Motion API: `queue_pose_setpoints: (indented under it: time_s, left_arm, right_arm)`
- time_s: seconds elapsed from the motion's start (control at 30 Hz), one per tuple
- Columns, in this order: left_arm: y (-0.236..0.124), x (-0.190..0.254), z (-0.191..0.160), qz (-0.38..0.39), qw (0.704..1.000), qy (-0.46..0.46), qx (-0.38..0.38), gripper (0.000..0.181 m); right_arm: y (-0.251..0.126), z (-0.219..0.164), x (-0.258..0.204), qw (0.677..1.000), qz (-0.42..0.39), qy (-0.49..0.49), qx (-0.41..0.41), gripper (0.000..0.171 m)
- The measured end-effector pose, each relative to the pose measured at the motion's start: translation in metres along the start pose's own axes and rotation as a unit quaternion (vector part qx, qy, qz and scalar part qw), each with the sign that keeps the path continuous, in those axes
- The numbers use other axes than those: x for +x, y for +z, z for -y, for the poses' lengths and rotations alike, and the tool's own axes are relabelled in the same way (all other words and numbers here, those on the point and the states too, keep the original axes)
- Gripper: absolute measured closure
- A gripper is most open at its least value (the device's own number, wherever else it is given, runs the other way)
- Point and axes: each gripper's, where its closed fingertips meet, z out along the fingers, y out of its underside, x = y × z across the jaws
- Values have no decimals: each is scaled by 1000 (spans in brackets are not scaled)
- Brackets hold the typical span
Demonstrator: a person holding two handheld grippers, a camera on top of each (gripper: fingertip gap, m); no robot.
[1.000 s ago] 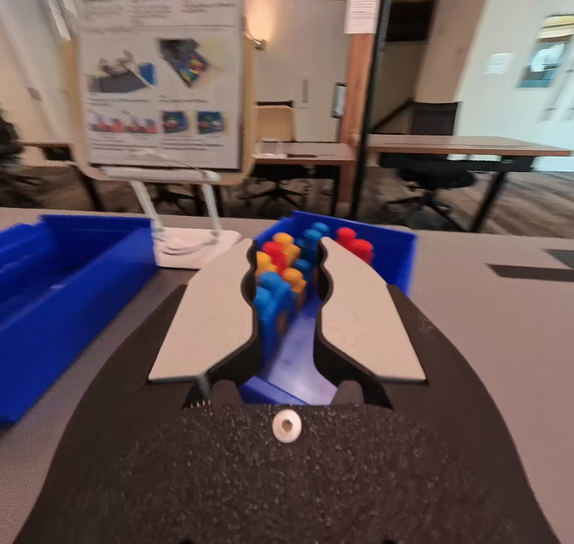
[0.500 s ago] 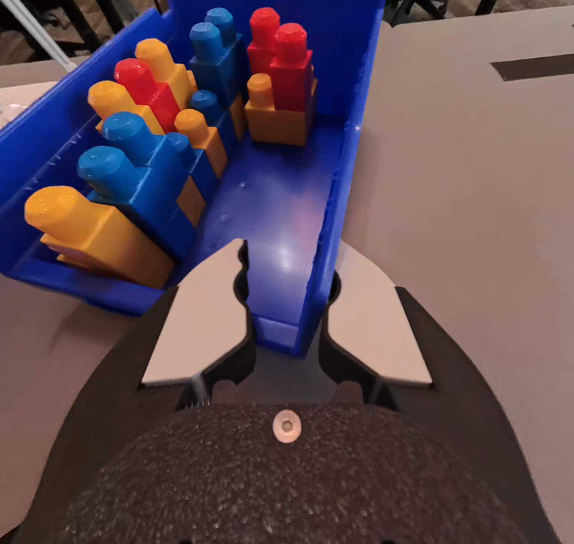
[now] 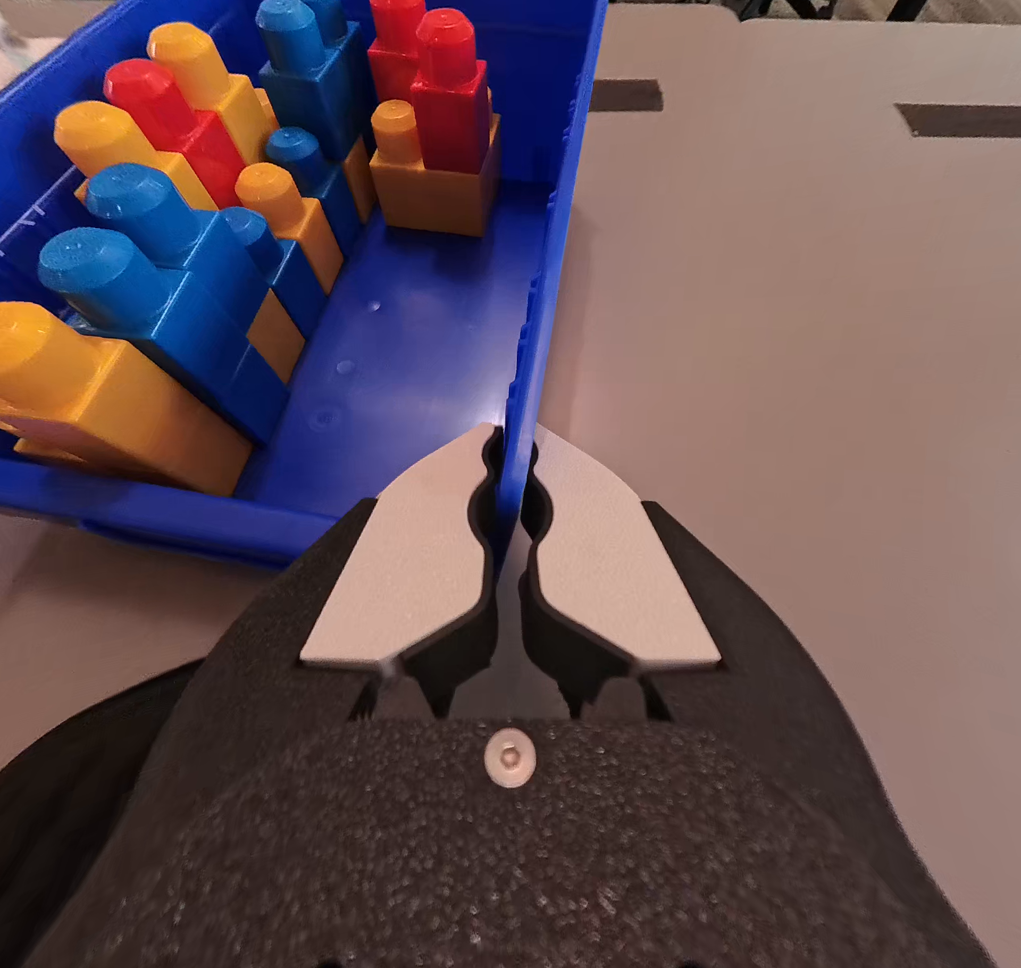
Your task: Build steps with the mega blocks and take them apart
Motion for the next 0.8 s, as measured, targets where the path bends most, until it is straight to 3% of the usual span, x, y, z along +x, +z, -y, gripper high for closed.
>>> queue_pose_setpoints:
  time_s: [0.23, 0.37, 0.5, 0.8]
  left_arm:
    - [29, 129, -17, -161, 984, 44, -60, 154]
    - [52, 180, -58, -181, 972, 66, -135, 144]
    - [83, 195, -77, -152, 972, 84, -156, 132]
    - [129, 182, -78, -92, 979, 75, -167, 155]
  right_arm:
    - [-12, -7, -35, 1000, 27, -6, -2, 168]
    - [-15, -8, -47, 999, 36, -7, 3, 168]
    - [-17, -10, -50, 999, 32, -10, 9, 168]
    - [-21, -11, -53, 999, 43, -9, 23, 167]
